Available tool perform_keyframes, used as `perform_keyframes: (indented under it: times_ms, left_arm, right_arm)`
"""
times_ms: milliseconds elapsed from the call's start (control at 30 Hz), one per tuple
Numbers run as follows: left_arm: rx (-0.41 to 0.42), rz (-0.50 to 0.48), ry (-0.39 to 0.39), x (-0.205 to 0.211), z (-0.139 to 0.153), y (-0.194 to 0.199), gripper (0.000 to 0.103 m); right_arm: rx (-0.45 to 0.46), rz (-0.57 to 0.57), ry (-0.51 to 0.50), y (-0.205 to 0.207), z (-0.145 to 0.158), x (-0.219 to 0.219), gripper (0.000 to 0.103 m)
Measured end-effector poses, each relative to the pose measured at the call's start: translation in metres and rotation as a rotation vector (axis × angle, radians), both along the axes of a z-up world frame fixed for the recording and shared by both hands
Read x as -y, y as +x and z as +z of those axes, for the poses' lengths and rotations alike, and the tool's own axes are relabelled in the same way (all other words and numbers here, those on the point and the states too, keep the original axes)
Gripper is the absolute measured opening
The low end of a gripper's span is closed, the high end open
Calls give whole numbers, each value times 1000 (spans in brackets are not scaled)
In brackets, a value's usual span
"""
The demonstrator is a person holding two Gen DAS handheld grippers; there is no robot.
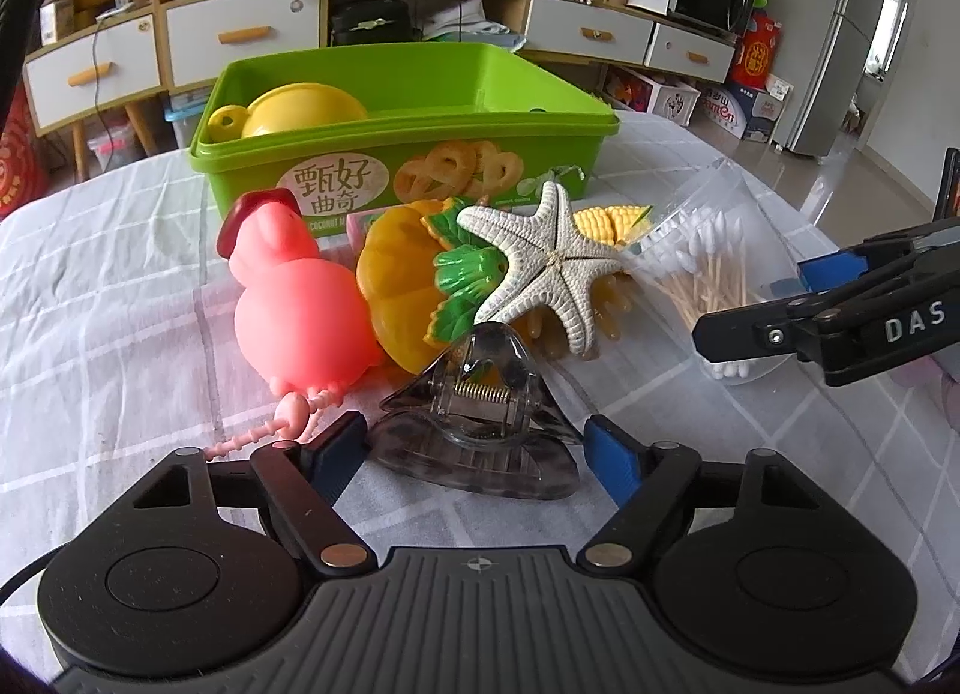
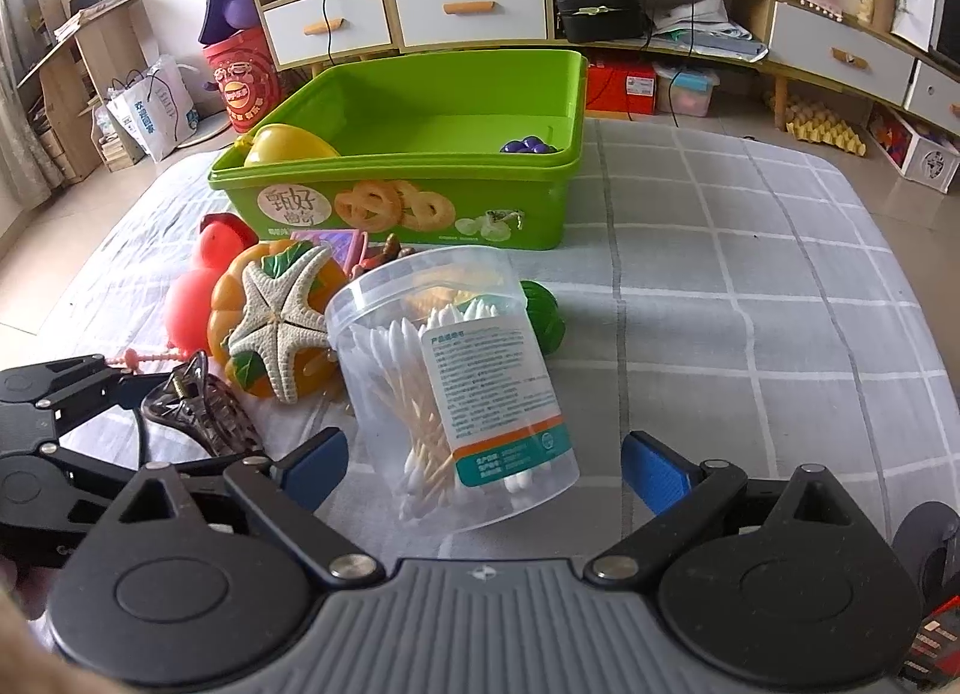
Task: Organize rigid objects
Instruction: 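Grasp the clear cotton-swab jar with the right tool and lift it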
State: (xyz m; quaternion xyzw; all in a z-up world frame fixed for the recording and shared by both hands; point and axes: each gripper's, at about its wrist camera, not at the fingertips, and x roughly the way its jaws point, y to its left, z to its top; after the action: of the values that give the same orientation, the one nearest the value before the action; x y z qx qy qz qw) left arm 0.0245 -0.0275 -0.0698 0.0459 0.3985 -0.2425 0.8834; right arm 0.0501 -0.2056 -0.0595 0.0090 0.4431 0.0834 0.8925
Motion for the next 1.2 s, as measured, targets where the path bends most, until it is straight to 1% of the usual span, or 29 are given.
perform_keyframes:
  times_ms: [67, 200, 267, 433, 900, 1200]
  left_arm:
    - [6, -3, -6, 1, 2, -1, 81]
    - [19, -11, -11, 2, 6, -2, 81]
    - [21, -13, -13, 3, 7, -2, 81]
    - [27, -15, -20, 3, 9, -2, 81]
    - [52, -23, -62, 6, 25, -3, 81]
    - [52, -21, -90, 10, 37, -1, 81]
  right_arm:
    - [-1, -3, 6, 0, 1, 1, 75]
    - [-6, 0, 26, 1, 1, 2, 63]
    - [-9, 8, 36, 1, 2, 1, 58]
    - [-3, 12, 20, -1, 3, -2, 58]
    - [51, 0, 69, -4, 25, 2, 57]
    - [85, -38, 127, 2, 44, 6, 56]
